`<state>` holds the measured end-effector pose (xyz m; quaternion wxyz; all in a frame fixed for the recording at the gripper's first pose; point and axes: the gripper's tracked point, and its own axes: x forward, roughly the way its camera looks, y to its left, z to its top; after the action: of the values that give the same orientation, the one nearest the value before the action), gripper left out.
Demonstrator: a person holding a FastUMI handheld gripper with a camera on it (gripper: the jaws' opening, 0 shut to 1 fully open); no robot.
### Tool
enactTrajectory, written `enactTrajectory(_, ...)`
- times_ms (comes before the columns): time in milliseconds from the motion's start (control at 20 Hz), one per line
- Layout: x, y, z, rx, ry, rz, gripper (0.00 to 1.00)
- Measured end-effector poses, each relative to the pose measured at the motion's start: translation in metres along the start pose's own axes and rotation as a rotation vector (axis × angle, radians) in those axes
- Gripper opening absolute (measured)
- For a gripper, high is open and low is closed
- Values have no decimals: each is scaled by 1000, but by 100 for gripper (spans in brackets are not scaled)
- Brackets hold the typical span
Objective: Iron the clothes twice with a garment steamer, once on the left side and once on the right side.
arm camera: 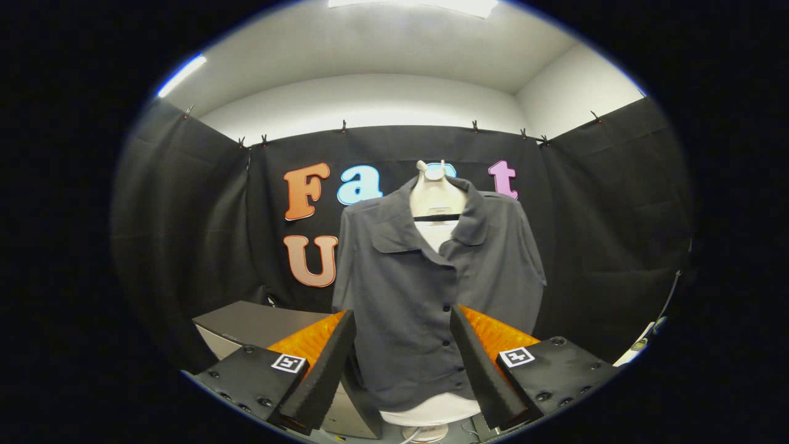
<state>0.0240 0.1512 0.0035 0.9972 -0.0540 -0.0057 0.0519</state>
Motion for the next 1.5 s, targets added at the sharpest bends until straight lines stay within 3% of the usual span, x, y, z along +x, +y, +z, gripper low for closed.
enactTrajectory(550,65,151,-29,30,77,9,98)
enactTrajectory(850,119,204,-68,-14,168,-44,98)
enactTrajectory(1100,189,219,-105,-70,230,-112,98)
enactTrajectory(1500,280,213,-183,-83,436,-180,98)
